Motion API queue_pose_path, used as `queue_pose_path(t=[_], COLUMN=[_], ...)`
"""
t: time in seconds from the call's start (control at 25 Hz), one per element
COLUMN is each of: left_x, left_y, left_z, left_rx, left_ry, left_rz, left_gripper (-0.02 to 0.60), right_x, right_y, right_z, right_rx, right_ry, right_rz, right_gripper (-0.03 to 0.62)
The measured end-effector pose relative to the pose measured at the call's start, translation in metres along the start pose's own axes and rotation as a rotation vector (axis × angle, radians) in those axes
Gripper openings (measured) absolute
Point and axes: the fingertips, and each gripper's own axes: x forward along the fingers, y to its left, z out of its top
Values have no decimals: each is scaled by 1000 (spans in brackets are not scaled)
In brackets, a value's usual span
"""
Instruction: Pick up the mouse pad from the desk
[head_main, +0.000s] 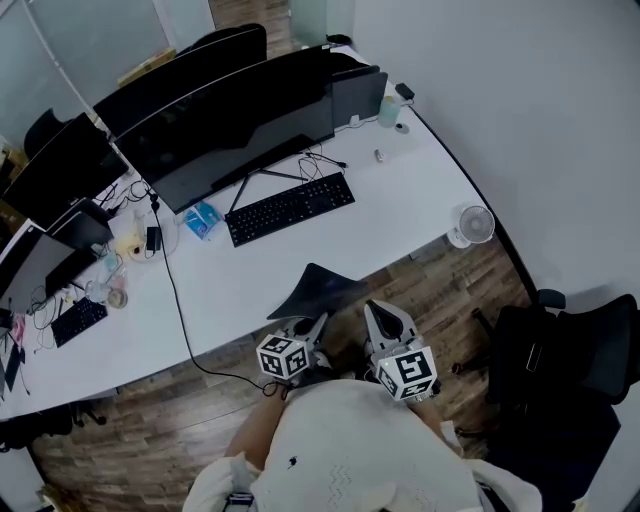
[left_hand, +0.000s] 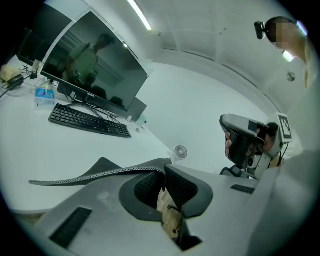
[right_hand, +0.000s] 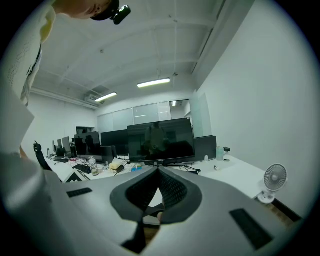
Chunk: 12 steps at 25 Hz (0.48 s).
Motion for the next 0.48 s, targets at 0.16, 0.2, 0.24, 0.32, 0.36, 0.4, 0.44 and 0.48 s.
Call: queue_pose_path(t=[0.16, 0.2, 0.24, 0.32, 0.36, 0.4, 0.44, 0.48], left_x=[-6, -7, -7, -10, -11, -13, -15, -17], left_y=[-1, -2, -2, -3, -3, -3, -3, -3], left_z=[12, 15, 19, 25, 27, 31, 34, 37], left_rx=[3, 7, 12, 19, 22, 24, 25, 28], left_ry=[-31, -39, -47, -63, -70, -77, -84, -91], left_rz=[9, 9, 8, 9, 11, 12, 12, 13], left_gripper=[23, 23, 23, 23, 23, 23, 23, 23], right_x=[-1, -1, 0, -1, -1, -1, -1, -1], right_y=[0, 1, 1, 2, 3, 3, 4, 4], right_z=[4, 6, 7, 9, 9, 9, 10, 10], right_rx=[-7, -10, -13, -17, -17, -18, -19, -20], right_ry=[-14, -17, -21, -25, -27, -30, -31, -30], right_rz=[-5, -6, -6, -6, -6, -7, -8, -10], right_gripper=[2, 2, 2, 2, 2, 2, 2, 2])
